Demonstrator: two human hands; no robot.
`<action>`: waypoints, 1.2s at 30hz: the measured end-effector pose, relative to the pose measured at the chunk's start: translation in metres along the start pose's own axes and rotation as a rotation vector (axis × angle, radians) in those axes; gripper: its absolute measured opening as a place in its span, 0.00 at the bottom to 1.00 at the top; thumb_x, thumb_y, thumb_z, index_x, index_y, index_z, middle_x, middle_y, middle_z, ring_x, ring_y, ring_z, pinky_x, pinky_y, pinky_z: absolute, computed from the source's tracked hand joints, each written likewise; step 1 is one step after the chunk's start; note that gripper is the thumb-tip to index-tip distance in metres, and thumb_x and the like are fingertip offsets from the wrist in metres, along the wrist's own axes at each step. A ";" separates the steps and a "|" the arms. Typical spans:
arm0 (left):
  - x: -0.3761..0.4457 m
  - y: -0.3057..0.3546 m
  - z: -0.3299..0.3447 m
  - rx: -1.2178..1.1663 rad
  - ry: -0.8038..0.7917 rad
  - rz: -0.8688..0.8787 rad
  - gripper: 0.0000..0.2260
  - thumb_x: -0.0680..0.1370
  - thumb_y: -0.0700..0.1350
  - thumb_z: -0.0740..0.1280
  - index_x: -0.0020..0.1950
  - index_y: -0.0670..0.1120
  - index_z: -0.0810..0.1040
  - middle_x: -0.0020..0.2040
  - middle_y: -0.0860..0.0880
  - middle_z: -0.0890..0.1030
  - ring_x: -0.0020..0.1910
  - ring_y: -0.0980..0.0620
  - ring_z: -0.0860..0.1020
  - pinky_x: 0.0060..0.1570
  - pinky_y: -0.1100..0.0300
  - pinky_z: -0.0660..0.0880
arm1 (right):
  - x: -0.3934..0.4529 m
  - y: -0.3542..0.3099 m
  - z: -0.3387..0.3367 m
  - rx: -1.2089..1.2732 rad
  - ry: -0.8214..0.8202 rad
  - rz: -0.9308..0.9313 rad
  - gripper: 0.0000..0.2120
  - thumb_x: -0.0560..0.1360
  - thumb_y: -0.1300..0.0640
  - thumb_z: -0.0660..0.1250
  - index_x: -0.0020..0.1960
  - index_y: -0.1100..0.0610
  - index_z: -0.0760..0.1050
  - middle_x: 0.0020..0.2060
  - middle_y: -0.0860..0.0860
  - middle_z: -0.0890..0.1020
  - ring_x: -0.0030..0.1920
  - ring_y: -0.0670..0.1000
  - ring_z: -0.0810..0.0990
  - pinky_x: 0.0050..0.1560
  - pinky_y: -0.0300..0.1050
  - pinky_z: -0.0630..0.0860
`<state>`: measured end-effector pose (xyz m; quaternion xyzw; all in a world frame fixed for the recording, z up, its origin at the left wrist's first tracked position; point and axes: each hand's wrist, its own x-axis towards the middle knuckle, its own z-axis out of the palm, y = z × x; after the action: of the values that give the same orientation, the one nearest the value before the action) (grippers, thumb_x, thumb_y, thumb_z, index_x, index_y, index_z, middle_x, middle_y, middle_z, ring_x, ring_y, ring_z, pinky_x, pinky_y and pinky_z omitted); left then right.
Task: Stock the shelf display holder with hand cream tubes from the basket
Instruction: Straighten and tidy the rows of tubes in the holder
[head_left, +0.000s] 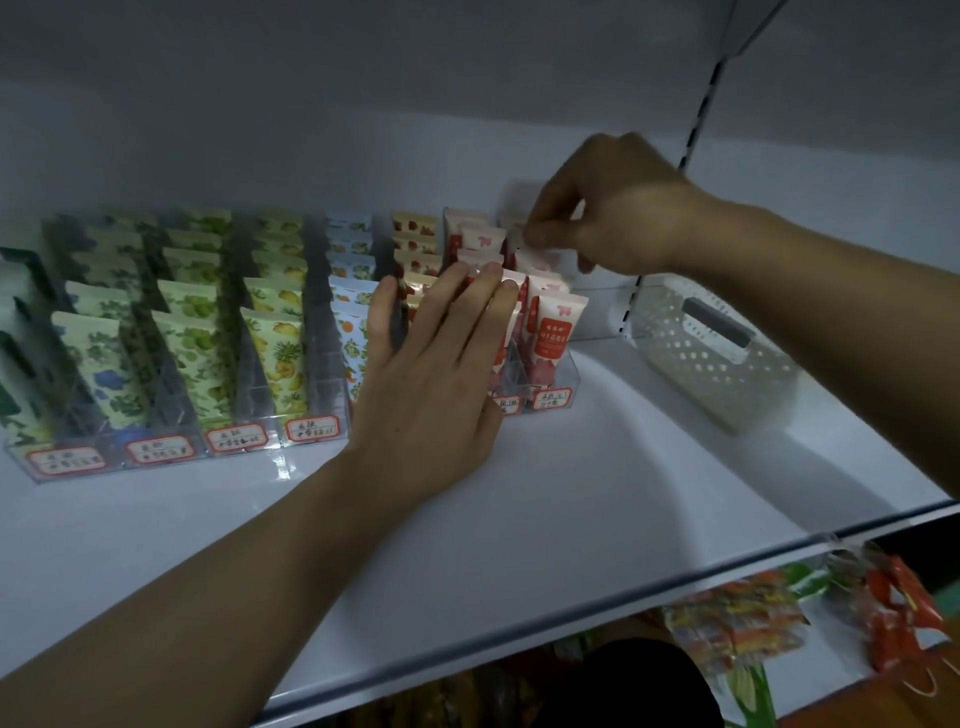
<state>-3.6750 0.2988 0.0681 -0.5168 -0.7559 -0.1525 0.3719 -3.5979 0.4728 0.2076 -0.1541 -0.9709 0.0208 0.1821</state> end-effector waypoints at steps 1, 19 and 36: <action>0.000 0.000 0.000 0.001 -0.004 0.000 0.33 0.73 0.48 0.64 0.78 0.44 0.65 0.78 0.46 0.66 0.79 0.44 0.62 0.76 0.38 0.46 | 0.003 0.000 0.006 -0.010 -0.042 -0.003 0.06 0.77 0.53 0.73 0.52 0.54 0.85 0.44 0.48 0.87 0.29 0.43 0.82 0.37 0.34 0.76; 0.000 -0.001 -0.003 -0.006 -0.025 -0.004 0.34 0.72 0.48 0.64 0.78 0.45 0.64 0.78 0.47 0.66 0.79 0.45 0.61 0.76 0.39 0.47 | 0.018 0.000 0.006 -0.051 0.040 0.060 0.09 0.77 0.49 0.71 0.49 0.54 0.85 0.46 0.49 0.85 0.46 0.50 0.82 0.52 0.44 0.77; 0.001 -0.001 -0.001 -0.069 0.003 -0.013 0.33 0.72 0.47 0.65 0.78 0.45 0.66 0.77 0.47 0.68 0.78 0.45 0.63 0.76 0.39 0.49 | 0.033 0.018 0.017 0.071 0.151 0.026 0.09 0.78 0.54 0.71 0.55 0.55 0.85 0.54 0.50 0.86 0.51 0.47 0.83 0.57 0.37 0.74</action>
<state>-3.6762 0.2986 0.0698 -0.5240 -0.7529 -0.1818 0.3541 -3.6274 0.5007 0.2017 -0.1615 -0.9510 0.0460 0.2596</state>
